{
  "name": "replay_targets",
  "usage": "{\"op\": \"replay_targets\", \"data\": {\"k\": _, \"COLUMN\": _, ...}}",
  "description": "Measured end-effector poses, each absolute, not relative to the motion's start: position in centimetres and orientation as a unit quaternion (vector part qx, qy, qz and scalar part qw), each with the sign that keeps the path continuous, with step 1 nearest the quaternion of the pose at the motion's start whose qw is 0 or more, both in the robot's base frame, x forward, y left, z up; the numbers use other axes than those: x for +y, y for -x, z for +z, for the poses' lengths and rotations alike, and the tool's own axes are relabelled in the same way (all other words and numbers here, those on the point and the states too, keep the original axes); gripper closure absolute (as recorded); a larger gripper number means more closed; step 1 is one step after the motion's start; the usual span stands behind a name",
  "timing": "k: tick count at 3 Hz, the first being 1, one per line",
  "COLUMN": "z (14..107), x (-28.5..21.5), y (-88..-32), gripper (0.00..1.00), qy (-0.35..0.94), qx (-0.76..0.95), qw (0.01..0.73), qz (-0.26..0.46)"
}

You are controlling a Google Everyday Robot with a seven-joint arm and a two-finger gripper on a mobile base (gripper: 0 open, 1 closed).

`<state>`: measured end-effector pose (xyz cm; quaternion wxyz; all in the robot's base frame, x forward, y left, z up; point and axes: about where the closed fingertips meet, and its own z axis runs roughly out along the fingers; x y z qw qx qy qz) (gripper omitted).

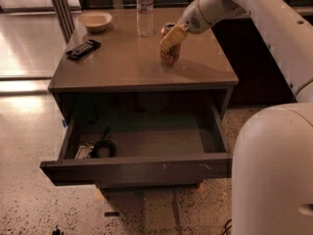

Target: Pick orange can from top drawer and place on counter

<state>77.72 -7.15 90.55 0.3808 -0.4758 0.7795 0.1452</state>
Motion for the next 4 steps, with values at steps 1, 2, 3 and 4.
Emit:
{"op": "replay_targets", "data": {"k": 1, "z": 89.54, "x": -7.14, "y": -78.64, "gripper": 1.0, "qy": 0.465, "qx": 0.789, "qw": 0.37, "qz": 0.153}}
{"op": "replay_targets", "data": {"k": 2, "z": 88.95, "x": -7.08, "y": -79.01, "gripper": 1.0, "qy": 0.461, "qx": 0.793, "qw": 0.366, "qz": 0.158}}
{"op": "replay_targets", "data": {"k": 3, "z": 88.95, "x": -7.08, "y": -79.01, "gripper": 0.81, "qy": 0.461, "qx": 0.793, "qw": 0.366, "qz": 0.158}}
{"op": "replay_targets", "data": {"k": 4, "z": 88.94, "x": -7.07, "y": -79.01, "gripper": 0.5, "qy": 0.461, "qx": 0.793, "qw": 0.366, "qz": 0.158}}
